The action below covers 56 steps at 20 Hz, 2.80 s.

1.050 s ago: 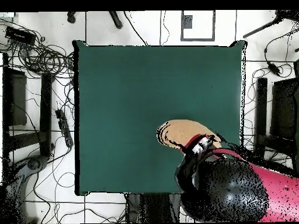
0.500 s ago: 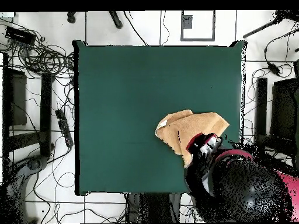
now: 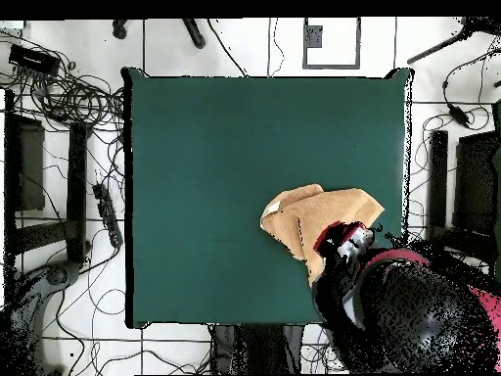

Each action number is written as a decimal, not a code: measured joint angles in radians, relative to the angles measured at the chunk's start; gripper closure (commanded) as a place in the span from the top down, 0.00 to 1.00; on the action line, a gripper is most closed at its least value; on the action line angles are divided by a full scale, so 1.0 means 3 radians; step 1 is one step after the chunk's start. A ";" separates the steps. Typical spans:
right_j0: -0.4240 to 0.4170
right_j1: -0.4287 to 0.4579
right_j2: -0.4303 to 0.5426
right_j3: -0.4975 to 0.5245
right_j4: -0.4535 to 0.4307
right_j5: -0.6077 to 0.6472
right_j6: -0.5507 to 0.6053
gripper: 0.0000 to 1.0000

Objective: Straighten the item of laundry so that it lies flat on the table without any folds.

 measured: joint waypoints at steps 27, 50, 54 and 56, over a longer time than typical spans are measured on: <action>-0.0402 0.2094 0.0211 -0.0295 -0.1655 -0.1627 0.0000 1.00; -0.1917 0.3156 0.1612 -0.0439 -0.1120 -0.0307 -0.0803 1.00; -0.2013 0.3328 0.1779 -0.0546 -0.1095 0.0007 -0.1203 1.00; -0.2017 0.3417 0.1821 -0.0615 -0.1099 0.0069 -0.1356 1.00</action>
